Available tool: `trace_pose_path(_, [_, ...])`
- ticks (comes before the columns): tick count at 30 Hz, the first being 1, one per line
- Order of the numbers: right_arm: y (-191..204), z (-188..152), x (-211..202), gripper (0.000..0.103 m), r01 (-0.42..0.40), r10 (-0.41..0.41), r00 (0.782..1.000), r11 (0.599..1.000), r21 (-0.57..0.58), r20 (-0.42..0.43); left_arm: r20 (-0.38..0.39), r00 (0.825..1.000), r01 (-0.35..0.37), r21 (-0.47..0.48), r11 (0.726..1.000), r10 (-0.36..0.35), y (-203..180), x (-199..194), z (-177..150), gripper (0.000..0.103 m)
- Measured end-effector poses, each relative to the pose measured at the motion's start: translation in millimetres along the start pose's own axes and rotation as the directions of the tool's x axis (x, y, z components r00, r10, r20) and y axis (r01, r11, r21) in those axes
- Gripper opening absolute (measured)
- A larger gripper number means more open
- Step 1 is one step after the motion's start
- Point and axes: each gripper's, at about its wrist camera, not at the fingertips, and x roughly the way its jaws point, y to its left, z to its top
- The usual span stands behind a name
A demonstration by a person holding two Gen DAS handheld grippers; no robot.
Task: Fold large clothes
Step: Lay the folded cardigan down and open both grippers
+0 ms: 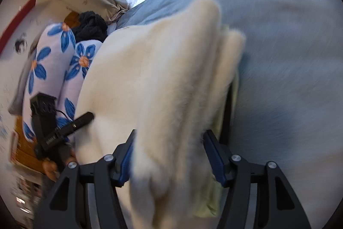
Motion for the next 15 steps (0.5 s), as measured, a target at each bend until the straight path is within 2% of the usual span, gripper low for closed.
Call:
trace_pose_path(2, [10.9,-1.6,-23.9,0.061,0.064,-0.061,0.997,0.996,-0.069,0.049,0.057,0.998,-0.039,0.023,0.999,0.038,-6.7,-22.9,-0.7,0.091])
trace_pose_path(4, [27.3,-4.5,-49.9,0.06,0.106,-0.087,0.987,0.985,-0.136,0.136,0.127,0.991,-0.037,0.03,0.999,0.033,-15.0,-47.2,1.2,0.088])
trace_pose_path(6, [44.6,-4.9,-63.9,0.06,0.122,-0.084,0.977,0.974,-0.191,0.198,0.172,0.984,-0.049,0.052,0.997,0.039,-26.2,-62.6,4.7,0.071])
trace_pose_path(8, [62.5,-6.1,-65.2,0.048,0.129,-0.075,0.972,0.962,-0.242,0.221,0.165,0.986,-0.037,0.079,0.996,0.024,-33.9,-66.9,8.5,0.04])
trace_pose_path(10, [70.8,-9.9,-53.0,0.026,0.141,-0.092,0.978,0.954,-0.264,0.189,0.128,0.992,-0.029,0.113,0.993,0.015,-47.4,-60.0,5.9,0.026])
trace_pose_path(11, [71.4,-11.8,-45.8,0.022,0.148,-0.106,0.98,0.953,-0.266,0.167,0.106,0.994,-0.051,0.136,0.989,0.036,-52.4,-53.1,3.1,0.02])
trace_pose_path(13, [65.0,-18.2,-30.1,0.014,0.178,-0.15,0.981,0.949,-0.259,0.125,0.073,0.992,-0.11,0.174,0.979,0.099,-60.7,-39.4,-1.6,0.015])
trace_pose_path(15, [57.8,-22.6,-21.1,0.005,0.244,-0.213,0.967,0.934,-0.261,0.142,0.076,0.988,-0.147,0.197,0.969,0.135,-60.5,-30.4,-9.1,0.013])
